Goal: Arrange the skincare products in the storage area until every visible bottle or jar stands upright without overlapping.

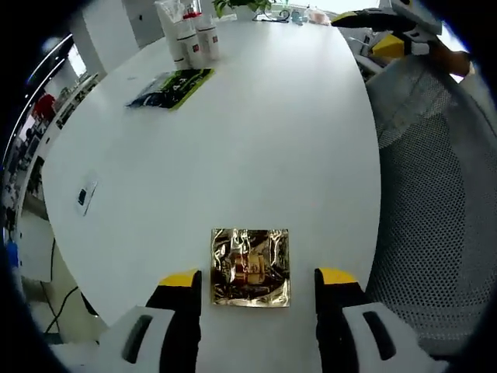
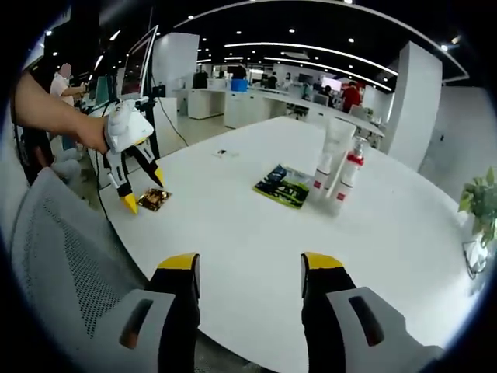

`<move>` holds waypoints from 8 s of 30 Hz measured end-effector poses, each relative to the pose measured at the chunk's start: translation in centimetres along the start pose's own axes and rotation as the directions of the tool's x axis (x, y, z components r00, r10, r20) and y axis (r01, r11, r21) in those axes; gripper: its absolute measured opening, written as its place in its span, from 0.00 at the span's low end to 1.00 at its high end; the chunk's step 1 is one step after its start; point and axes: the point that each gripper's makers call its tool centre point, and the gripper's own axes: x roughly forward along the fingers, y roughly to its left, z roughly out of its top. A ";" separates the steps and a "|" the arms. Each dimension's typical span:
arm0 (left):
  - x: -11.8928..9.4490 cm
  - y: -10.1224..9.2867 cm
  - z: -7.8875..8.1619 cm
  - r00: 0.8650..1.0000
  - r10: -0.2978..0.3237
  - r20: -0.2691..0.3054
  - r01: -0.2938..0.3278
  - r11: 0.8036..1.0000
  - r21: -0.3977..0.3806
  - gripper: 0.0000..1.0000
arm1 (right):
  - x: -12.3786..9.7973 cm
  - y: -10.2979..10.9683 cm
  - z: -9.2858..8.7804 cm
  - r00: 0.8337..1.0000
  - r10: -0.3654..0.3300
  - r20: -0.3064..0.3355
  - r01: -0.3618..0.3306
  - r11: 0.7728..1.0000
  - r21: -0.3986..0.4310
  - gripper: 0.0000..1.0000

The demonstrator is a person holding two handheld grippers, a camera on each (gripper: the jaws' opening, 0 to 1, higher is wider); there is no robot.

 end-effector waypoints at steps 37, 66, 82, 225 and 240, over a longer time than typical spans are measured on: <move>-2.9 -2.3 7.5 0.981 0.007 0.195 -0.011 1.000 0.021 0.40 | -0.3 -0.1 0.7 0.999 0.030 0.043 -0.034 0.995 0.099 0.46; -4.5 -11.9 19.0 0.904 -0.042 0.426 -0.116 0.933 0.340 0.40 | -0.9 4.1 1.7 0.960 0.262 0.098 -0.280 0.891 0.356 0.17; -5.9 -14.6 21.8 0.860 -0.070 0.506 -0.216 0.848 0.484 0.40 | -1.1 4.4 1.5 0.956 0.281 0.088 -0.293 0.878 0.379 0.05; -8.2 -12.6 21.9 0.440 -0.173 0.882 0.871 0.322 -0.371 0.00 | -1.9 1.6 3.8 0.954 0.195 0.227 -0.288 0.801 0.524 0.11; -9.0 -7.2 20.9 0.419 -0.170 0.892 0.888 0.280 -0.364 0.01 | -1.6 1.0 3.9 0.960 0.149 0.236 -0.245 0.857 0.453 0.33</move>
